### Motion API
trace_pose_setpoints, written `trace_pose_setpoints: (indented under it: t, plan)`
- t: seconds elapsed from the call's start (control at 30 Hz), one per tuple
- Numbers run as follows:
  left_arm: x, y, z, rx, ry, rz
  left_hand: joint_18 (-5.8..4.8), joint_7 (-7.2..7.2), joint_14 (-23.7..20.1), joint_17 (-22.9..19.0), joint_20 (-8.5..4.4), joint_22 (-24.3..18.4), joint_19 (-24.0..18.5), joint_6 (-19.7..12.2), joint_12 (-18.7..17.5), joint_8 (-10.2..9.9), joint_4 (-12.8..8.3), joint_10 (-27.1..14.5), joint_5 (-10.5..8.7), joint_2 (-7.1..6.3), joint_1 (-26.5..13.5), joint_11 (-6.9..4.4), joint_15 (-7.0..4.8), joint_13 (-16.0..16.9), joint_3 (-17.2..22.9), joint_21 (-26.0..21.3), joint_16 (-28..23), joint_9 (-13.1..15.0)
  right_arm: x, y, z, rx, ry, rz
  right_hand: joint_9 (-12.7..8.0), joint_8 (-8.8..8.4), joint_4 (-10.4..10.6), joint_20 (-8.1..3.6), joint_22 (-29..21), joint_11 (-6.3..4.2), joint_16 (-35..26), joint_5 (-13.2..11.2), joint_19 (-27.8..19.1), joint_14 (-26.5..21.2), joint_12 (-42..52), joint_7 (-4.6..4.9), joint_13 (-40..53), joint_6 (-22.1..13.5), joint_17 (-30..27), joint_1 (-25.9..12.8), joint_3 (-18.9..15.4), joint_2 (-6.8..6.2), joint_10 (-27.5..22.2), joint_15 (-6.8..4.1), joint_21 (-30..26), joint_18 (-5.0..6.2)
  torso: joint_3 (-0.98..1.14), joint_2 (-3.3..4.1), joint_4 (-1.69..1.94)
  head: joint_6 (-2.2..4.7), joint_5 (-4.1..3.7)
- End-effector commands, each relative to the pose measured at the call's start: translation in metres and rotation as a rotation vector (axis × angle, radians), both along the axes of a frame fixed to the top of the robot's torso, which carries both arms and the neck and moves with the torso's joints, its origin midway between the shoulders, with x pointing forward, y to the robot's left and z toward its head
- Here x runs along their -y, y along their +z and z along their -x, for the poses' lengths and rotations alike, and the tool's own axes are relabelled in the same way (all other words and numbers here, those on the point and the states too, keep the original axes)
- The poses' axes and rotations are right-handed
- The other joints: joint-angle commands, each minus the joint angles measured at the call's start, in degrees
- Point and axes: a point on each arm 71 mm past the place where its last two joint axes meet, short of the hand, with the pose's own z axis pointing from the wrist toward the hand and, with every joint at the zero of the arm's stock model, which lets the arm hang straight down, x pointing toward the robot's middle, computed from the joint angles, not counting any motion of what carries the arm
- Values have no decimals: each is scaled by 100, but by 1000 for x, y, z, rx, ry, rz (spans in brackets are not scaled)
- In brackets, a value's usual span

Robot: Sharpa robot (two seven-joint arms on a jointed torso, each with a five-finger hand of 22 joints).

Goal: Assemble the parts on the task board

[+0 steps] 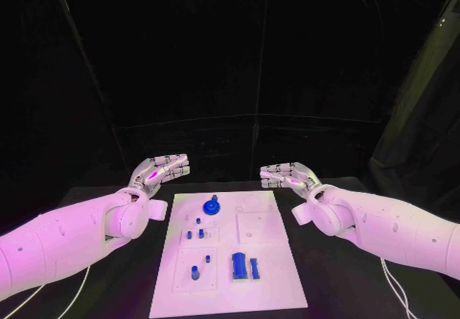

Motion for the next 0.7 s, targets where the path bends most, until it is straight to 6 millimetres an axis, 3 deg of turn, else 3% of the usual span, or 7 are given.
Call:
trace_pose_setpoints:
  t: [0.03,0.2,0.23,0.27,0.37,0.47,0.7]
  plan:
    - [4,-1,3,0,8,-5,-297,-246,-1489,-239,-435,-398,-1245,-1539,-487,-224,86,-1589,-167,127,-2047,-290,-247,-208,-316,-275,-297,-218,-2,1,2,7,-17,-8,-465,-214,67,-417,-315,-270,-206,-562,-1385,-1700,-211,-315,-224,-1465,-216,-2225,282,-302,-1658,-230,-211,-298,37,-75,20,-55,74]
    - [13,-6,16,-13,41,-14,-390,-344,-2070,-333,-609,-552,-1733,-2140,-487,-224,86,-2208,-167,127,-2845,-405,-343,-208,-444,-275,-410,-218,-10,3,12,18,-69,-48,-465,-214,67,-578,-438,-374,-206,-562,-1925,-2360,-211,-435,-224,-2033,-216,-3086,391,-302,-2302,-320,-680,-392,131,-252,66,-189,261]
    - [16,-7,19,-16,49,-16,-443,-360,-2172,-350,-638,-580,-1818,-2246,-487,-224,86,-2317,-167,127,-2986,-425,-360,-208,-467,-275,-430,-218,-12,4,15,20,-82,-57,-465,-214,67,-609,-459,-392,-206,-562,-2018,-2477,-211,-457,-224,-2134,-216,-3239,401,-302,-2416,-726,-680,-428,141,-270,71,-203,281]
    - [20,-8,25,-20,63,-20,-443,-770,-2328,-752,-684,-622,-1948,-2407,-487,-224,86,-2483,-167,127,-3200,-454,-774,-208,-500,-275,-462,-218,-16,4,19,22,-104,-72,-465,-214,67,-634,-480,-410,-206,-562,-2110,-2588,-211,-477,-224,-2229,-216,-3385,422,-302,-2525,-726,-680,-454,148,-284,74,-213,295]
    - [29,-10,39,-30,98,-29,-505,-770,-2584,-752,-761,-690,-2163,-2674,-487,-224,86,-2758,-167,127,-3554,-506,-774,-208,-558,-275,-509,-218,-23,6,31,24,-159,-105,-465,-214,67,-733,-553,-852,-206,-562,-2427,-2979,-211,-550,-224,-2567,-216,-3897,483,-302,-2907,-726,-680,-517,154,-295,77,-222,307]
    - [37,-11,53,-37,132,-39,-505,-770,-2829,-752,-831,-755,-2367,-2922,-487,-224,86,-3016,-167,127,-3888,-911,-774,-208,-601,-275,-923,-218,-30,8,44,21,-213,-131,-465,-214,67,-798,-996,-852,-206,-562,-2647,-3248,-211,-993,-224,-2800,-216,-4251,885,-302,-3170,-726,-680,-517,154,-295,77,-222,307]
    - [49,-9,77,-46,188,-54,-969,-770,-3292,-752,-1367,-1245,-2755,-3402,-487,-224,86,-3514,-167,127,-4526,-911,-774,-208,-1017,-275,-923,-218,-39,11,65,5,-297,-159,-465,-214,67,-1316,-996,-852,-206,-562,-3070,-3765,-211,-993,-224,-3245,-216,-4926,885,-302,-3675,-726,-680,-579,154,-295,77,-222,307]
